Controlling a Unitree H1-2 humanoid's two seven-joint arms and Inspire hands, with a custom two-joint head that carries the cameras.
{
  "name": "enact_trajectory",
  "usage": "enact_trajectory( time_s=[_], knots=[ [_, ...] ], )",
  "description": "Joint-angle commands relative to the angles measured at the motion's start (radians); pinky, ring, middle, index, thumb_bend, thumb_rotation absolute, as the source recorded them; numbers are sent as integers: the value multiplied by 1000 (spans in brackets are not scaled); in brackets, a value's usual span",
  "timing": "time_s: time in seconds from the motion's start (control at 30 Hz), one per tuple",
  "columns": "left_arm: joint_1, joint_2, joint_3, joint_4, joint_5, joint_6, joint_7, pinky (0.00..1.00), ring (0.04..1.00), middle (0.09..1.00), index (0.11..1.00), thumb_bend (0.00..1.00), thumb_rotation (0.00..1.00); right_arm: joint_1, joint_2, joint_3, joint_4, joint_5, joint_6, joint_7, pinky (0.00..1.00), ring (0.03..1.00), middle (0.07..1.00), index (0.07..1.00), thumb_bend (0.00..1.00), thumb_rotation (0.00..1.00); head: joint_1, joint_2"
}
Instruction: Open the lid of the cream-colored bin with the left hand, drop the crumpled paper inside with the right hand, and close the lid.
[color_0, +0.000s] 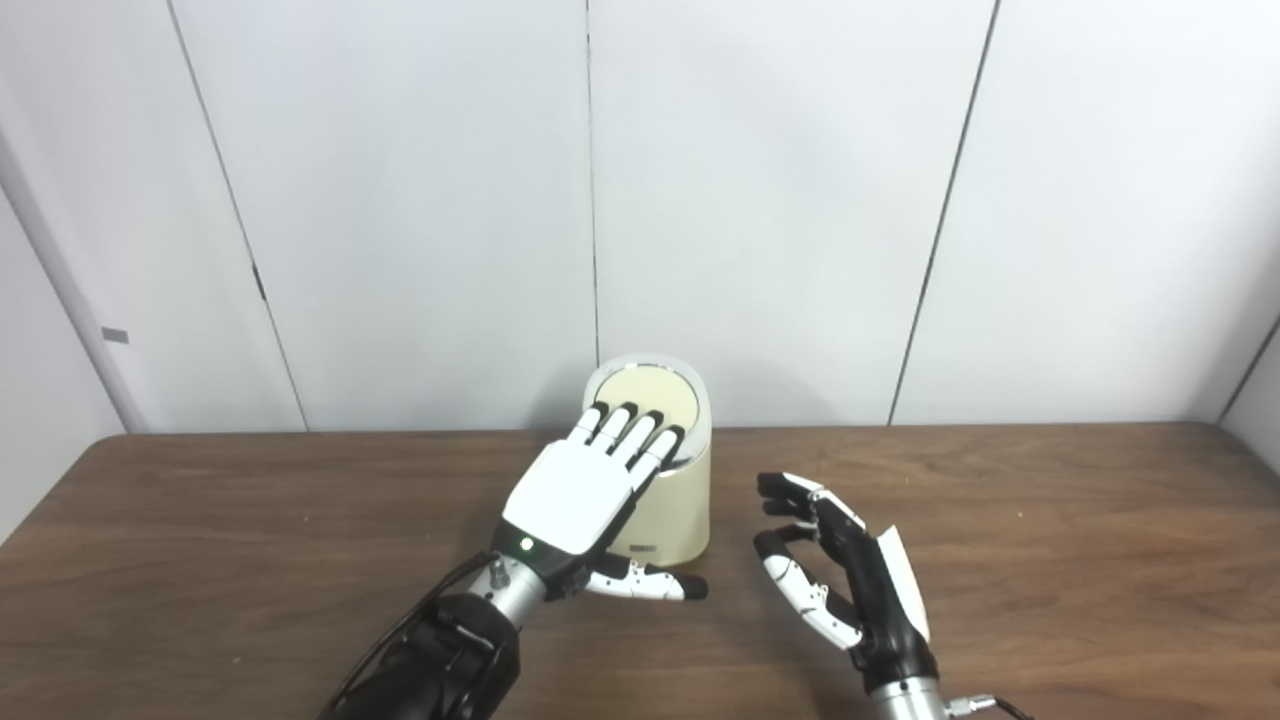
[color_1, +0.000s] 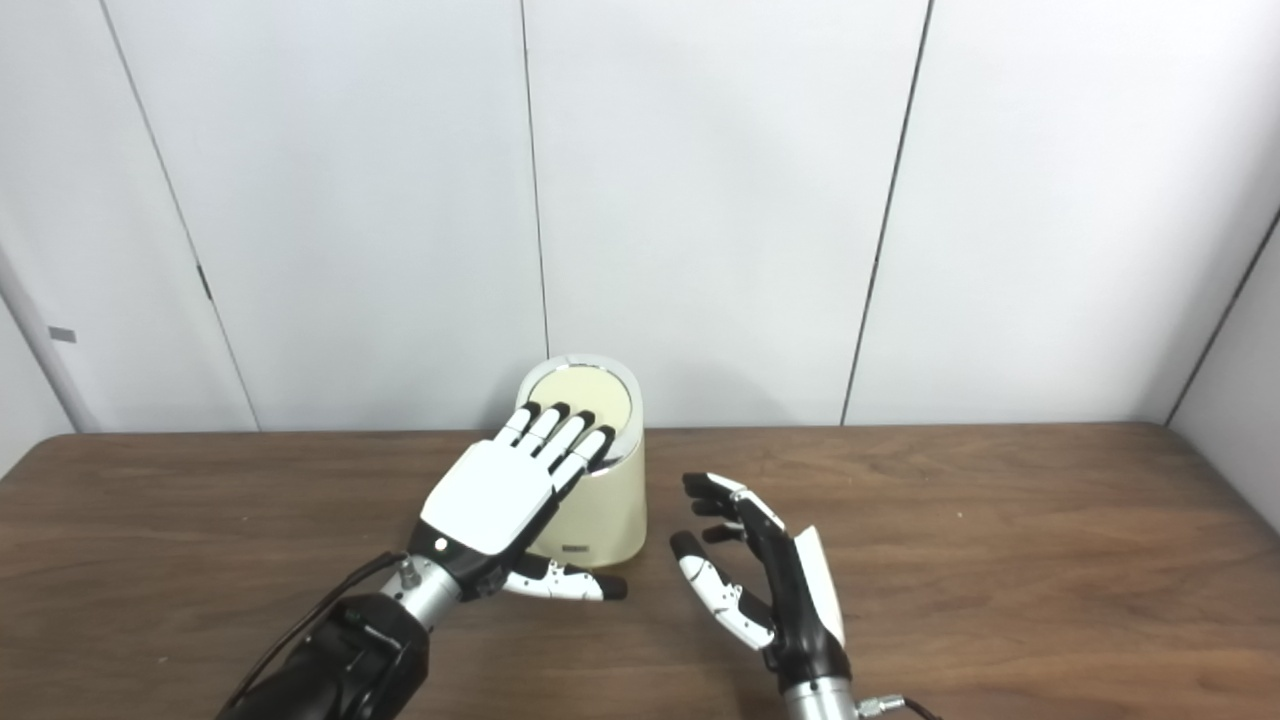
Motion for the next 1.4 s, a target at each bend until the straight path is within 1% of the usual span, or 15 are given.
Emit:
enact_trajectory(
  time_s=[0.0, 0.27, 0.4, 0.47, 0.53, 0.6, 0.67, 0.77, 0.93, 1.07, 1.17, 1.2, 1.3, 1.37],
  knots=[
    [16, 14, -14, 54, 0, 6, -112, 1000, 1000, 1000, 1000, 742, 997, -12, 2, 4, 19, -12, -42, -11, 622, 735, 761, 755, 193, 612, -1, 1],
    [19, 10, -7, 60, -10, 3, -110, 1000, 1000, 1000, 1000, 748, 975, -16, -2, 7, 25, -19, -43, -13, 621, 737, 763, 760, 187, 622, 1, -4],
    [20, 6, 1, 56, -16, 1, -105, 1000, 1000, 1000, 1000, 755, 986, -17, 1, 7, 30, -10, -48, -14, 623, 738, 762, 759, 186, 612, 0, -4],
    [21, 1, 11, 49, -23, 2, -94, 1000, 1000, 1000, 1000, 756, 977, -17, 0, 7, 30, -14, -47, -16, 621, 735, 761, 758, 186, 606, 0, -4],
    [23, -7, 26, 40, -28, -4, -60, 1000, 1000, 1000, 1000, 758, 990, -15, 1, 7, 23, -16, -33, -14, 622, 737, 763, 760, 186, 613, 2, -3],
    [23, -19, 45, 32, -31, -11, -22, 1000, 1000, 1000, 1000, 759, 996, -15, 1, 7, 23, -13, -34, -13, 622, 738, 764, 760, 185, 612, 1, -3],
    [18, -30, 61, 20, -35, -10, -10, 1000, 1000, 1000, 1000, 761, 1000, -15, 1, 7, 24, -14, -34, -12, 621, 738, 763, 759, 185, 609, 1, -4],
    [6, -46, 82, -7, -36, 4, -23, 1000, 1000, 1000, 1000, 751, 1000, -15, -1, 9, 24, -15, -33, -10, 626, 741, 766, 761, 183, 607, 1, -3],
    [-9, -53, 106, -22, -20, 12, -43, 1000, 1000, 1000, 1000, 746, 1000, -17, 1, 9, 26, -15, -30, -12, 627, 741, 765, 761, 185, 600, 0, -3],
    [-13, -53, 114, -19, -13, 11, -55, 1000, 1000, 1000, 1000, 750, 1000, -21, -4, 11, 32, -21, -32, -12, 618, 736, 763, 761, 181, 594, 2, -6],
    [-13, -54, 118, -14, -9, 9, -54, 1000, 1000, 1000, 1000, 749, 1000, -22, -4, 11, 36, -14, -33, -9, 625, 744, 768, 766, 189, 616, 1, -8],
    [-12, -54, 118, -14, -10, 8, -56, 1000, 1000, 1000, 1000, 749, 1000, -24, -4, 11, 41, -12, -43, -12, 626, 744, 768, 766, 190, 617, 2, -10],
    [-10, -54, 121, -13, -13, 5, -54, 1000, 1000, 1000, 1000, 756, 1000, -25, -3, 11, 46, -17, -48, -18, 621, 734, 759, 762, 181, 591, 2, -12],
    [-9, -54, 123, -13, -14, 4, -51, 1000, 1000, 1000, 1000, 761, 1000, -25, -1, 12, 43, -22, -39, -20, 627, 737, 761, 759, 186, 585, 1, -12]
  ],
)
